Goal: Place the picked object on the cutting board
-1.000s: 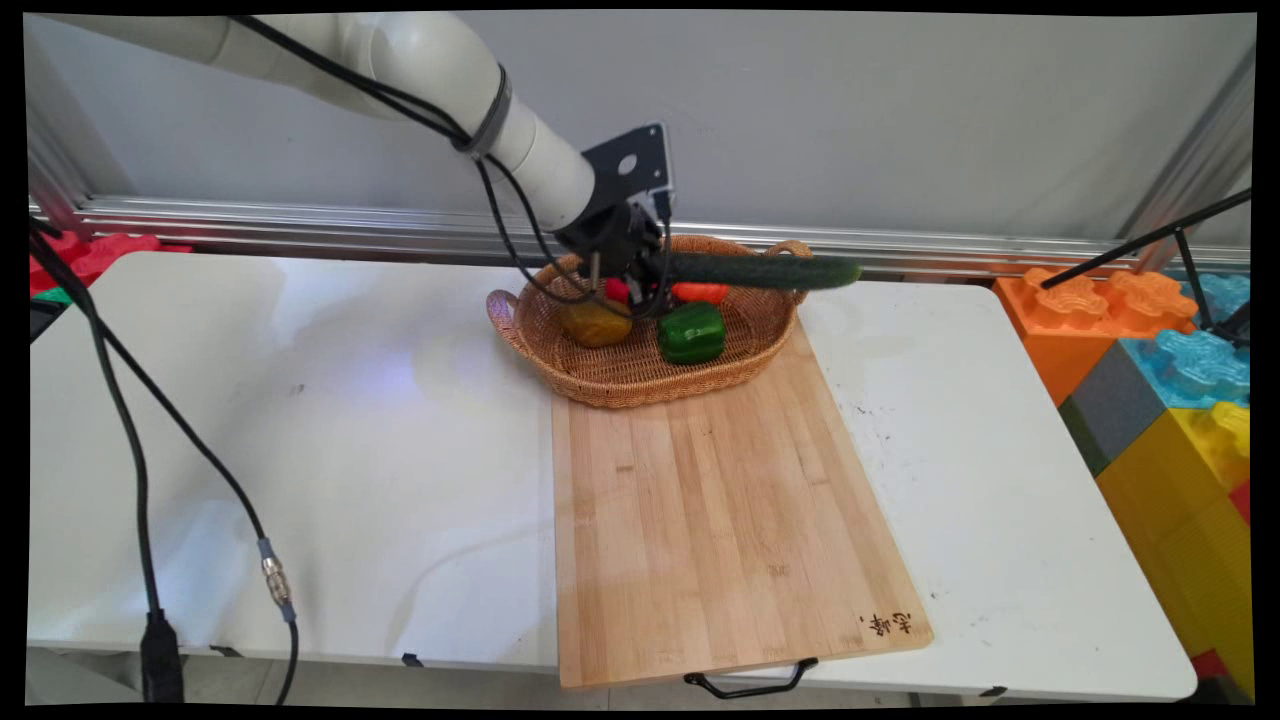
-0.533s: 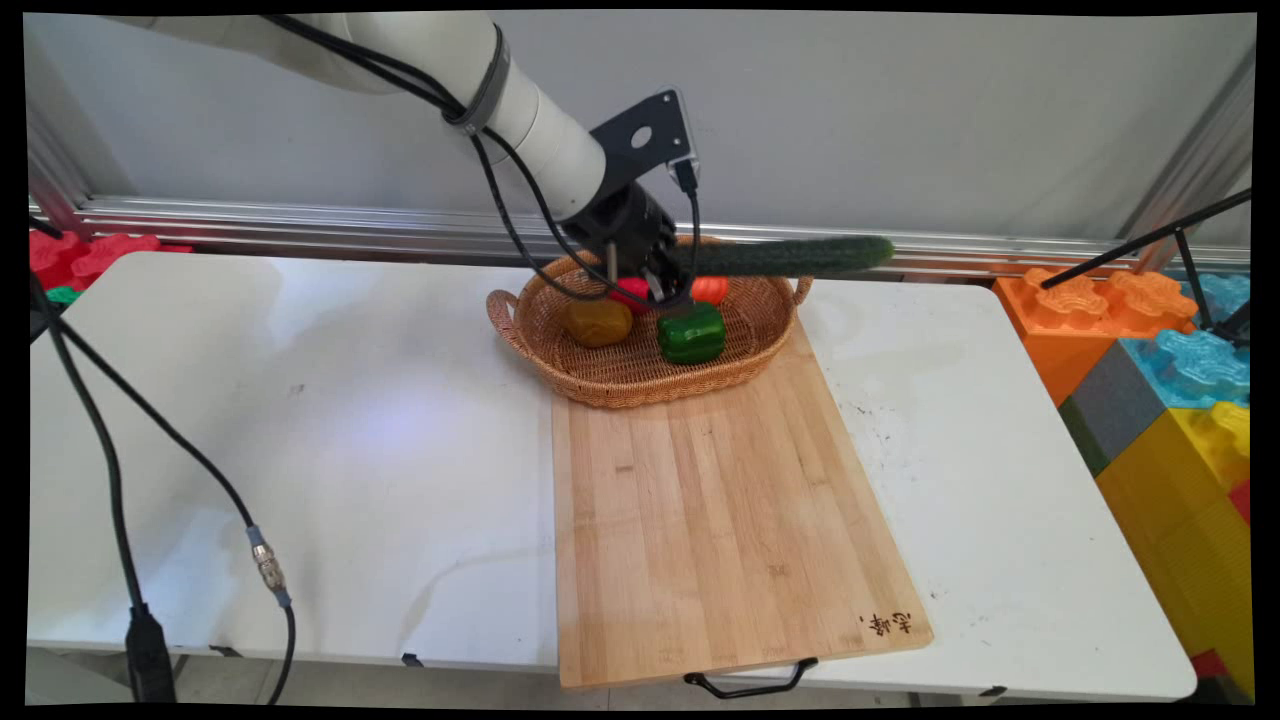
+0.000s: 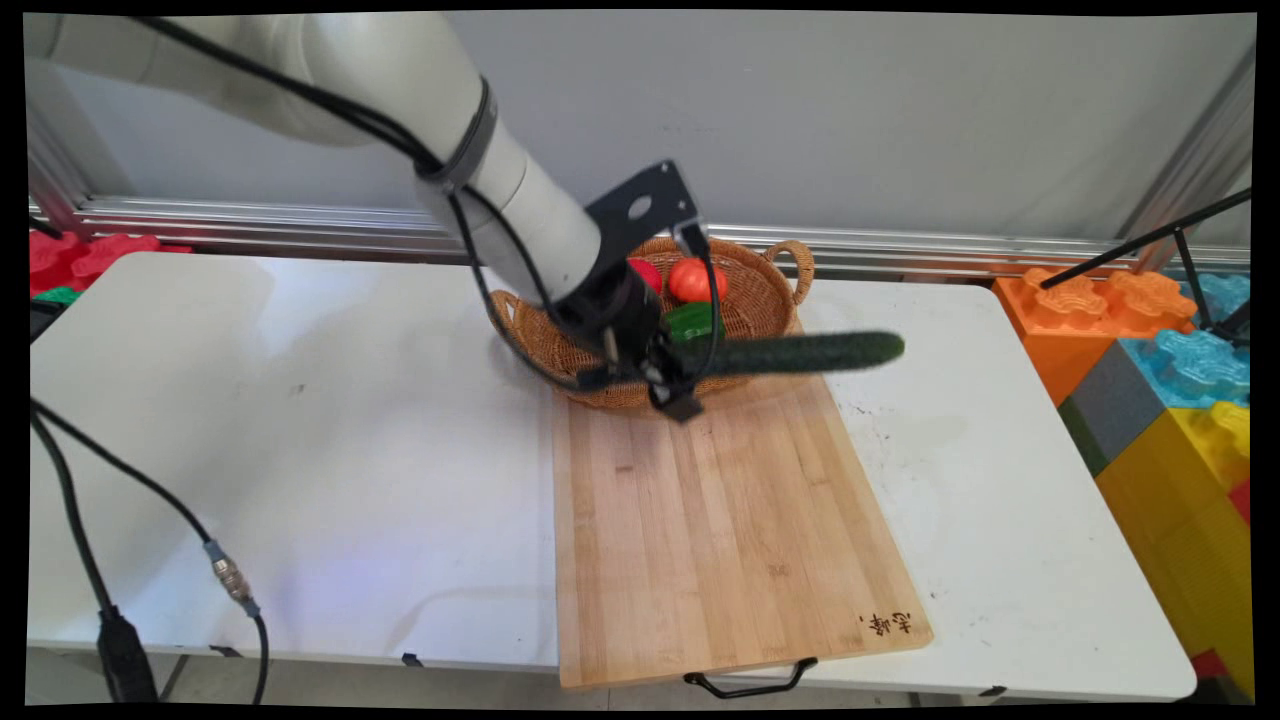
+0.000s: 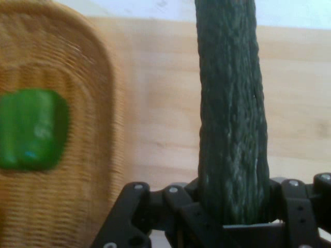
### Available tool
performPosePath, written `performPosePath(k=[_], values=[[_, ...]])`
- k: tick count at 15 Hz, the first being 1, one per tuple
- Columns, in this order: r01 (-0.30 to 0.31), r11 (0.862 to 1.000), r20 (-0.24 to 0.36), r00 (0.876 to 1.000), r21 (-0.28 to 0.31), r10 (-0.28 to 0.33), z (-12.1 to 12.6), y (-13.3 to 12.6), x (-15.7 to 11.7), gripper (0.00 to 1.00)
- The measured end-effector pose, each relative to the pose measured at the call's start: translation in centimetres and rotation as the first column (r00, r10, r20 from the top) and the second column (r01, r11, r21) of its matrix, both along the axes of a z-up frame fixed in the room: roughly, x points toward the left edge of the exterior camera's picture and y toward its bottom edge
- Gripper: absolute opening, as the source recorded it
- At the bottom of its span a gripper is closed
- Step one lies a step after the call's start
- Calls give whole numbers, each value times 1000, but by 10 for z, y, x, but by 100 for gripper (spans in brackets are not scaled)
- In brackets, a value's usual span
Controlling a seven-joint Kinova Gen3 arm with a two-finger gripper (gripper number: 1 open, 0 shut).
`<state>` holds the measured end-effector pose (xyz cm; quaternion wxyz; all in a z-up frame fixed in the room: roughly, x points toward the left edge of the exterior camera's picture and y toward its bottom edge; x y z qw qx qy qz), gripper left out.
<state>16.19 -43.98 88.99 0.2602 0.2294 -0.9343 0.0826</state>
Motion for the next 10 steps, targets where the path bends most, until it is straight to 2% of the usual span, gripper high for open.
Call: performPosePath(k=[4, 10], values=[[-39, 995, -14, 999, 93, 40, -18, 34, -3, 0], [-62, 976, -32, 997, 207, 70, -66, 73, -4, 0]])
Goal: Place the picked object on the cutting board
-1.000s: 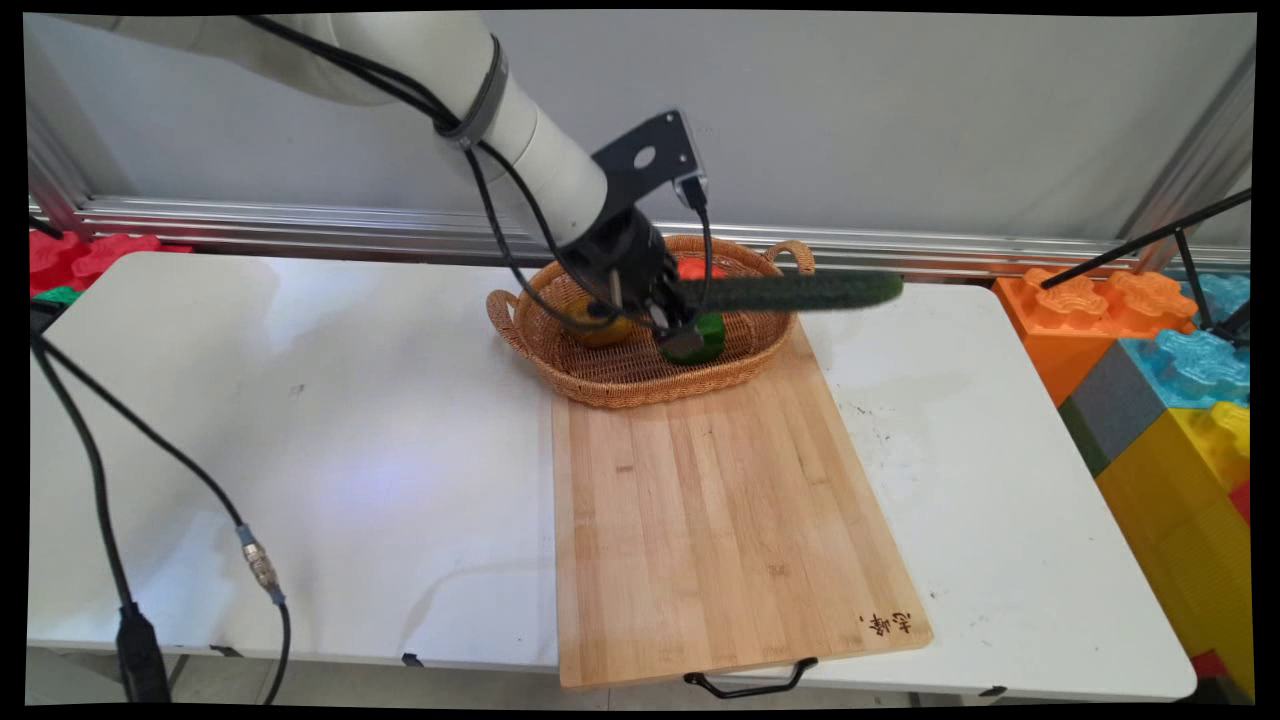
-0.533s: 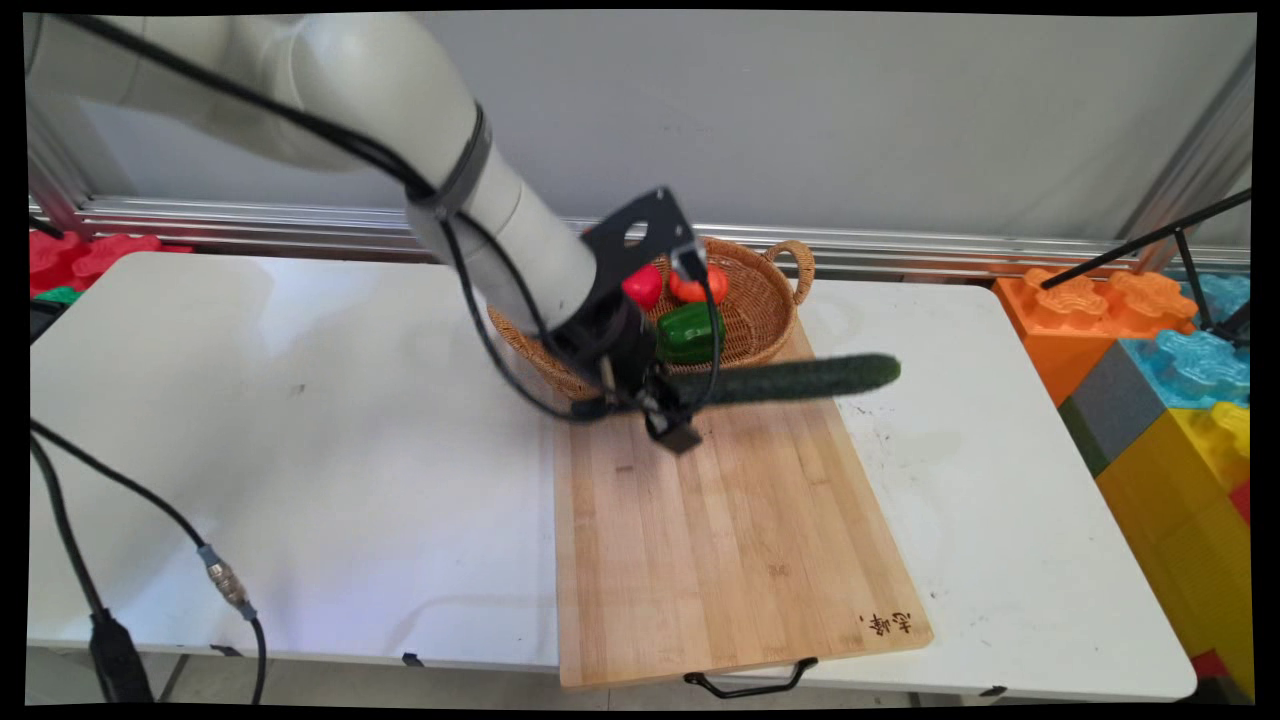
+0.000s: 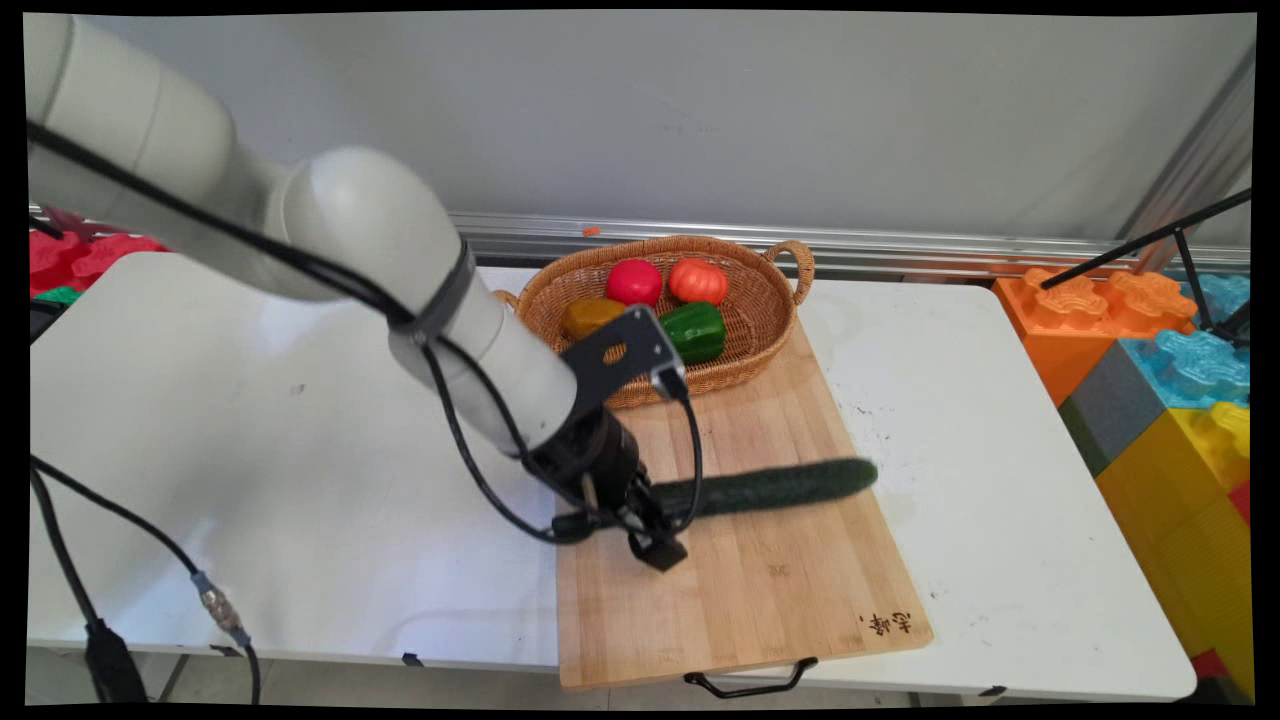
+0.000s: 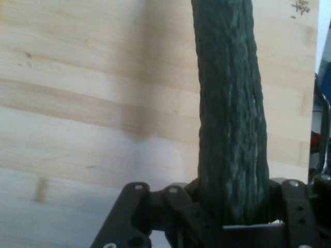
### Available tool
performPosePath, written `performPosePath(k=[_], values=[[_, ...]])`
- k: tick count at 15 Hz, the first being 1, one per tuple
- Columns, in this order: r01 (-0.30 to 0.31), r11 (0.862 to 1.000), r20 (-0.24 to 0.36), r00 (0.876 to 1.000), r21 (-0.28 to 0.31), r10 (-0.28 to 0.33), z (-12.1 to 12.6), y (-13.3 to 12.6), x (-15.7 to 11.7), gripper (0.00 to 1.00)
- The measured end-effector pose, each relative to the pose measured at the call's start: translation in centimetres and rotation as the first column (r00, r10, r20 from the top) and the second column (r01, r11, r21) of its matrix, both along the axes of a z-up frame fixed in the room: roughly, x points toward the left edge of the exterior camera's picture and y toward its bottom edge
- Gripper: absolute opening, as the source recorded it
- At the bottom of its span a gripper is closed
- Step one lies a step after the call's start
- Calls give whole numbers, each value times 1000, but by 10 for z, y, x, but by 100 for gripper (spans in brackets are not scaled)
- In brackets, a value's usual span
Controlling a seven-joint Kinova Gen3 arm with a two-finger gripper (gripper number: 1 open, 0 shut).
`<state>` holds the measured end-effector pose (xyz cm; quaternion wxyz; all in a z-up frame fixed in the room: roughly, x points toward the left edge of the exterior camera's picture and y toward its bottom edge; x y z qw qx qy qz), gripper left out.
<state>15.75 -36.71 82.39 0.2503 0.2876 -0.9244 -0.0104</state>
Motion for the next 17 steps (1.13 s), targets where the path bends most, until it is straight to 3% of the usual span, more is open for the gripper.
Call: performPosePath(k=[7, 8, 17], values=[[1, 1000, -11, 1000, 25, -1, -44, 12, 1, 0], [6, 1000, -11, 1000, 20, -6, -46, 12, 2, 100], [18, 1000, -5, 1000, -10, -18, -41, 1, 11, 100]])
